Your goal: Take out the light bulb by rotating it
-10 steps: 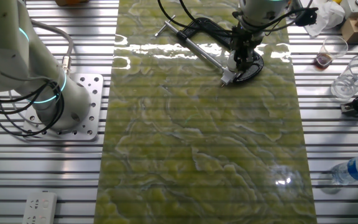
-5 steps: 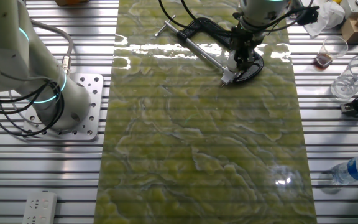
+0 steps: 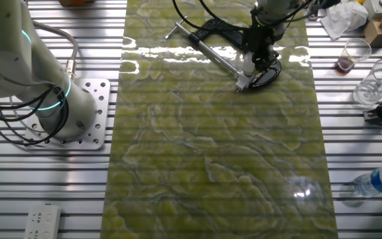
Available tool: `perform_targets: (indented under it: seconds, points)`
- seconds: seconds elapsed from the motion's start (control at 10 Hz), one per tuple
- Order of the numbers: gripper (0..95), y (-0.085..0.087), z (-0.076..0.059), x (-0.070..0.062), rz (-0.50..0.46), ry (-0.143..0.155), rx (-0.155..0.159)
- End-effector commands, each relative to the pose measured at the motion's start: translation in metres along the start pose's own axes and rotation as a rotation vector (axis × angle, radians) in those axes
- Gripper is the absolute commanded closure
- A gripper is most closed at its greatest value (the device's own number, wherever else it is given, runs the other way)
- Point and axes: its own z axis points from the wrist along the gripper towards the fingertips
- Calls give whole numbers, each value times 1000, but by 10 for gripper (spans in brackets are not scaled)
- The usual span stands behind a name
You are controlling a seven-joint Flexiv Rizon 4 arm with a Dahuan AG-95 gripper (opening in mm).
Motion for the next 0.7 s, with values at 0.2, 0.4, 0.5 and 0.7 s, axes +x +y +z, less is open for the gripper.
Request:
perform_targets:
  seconds: [0.2,0.4,0.5,0.7]
  points:
    - [950,-1,-1,0,-33,-25,-50]
    - [950,-1,-1,1,-114,-33,-47]
    - [950,-1,0,2,-166,-36,-42]
    - [950,0,0,2,-311,-49,-15]
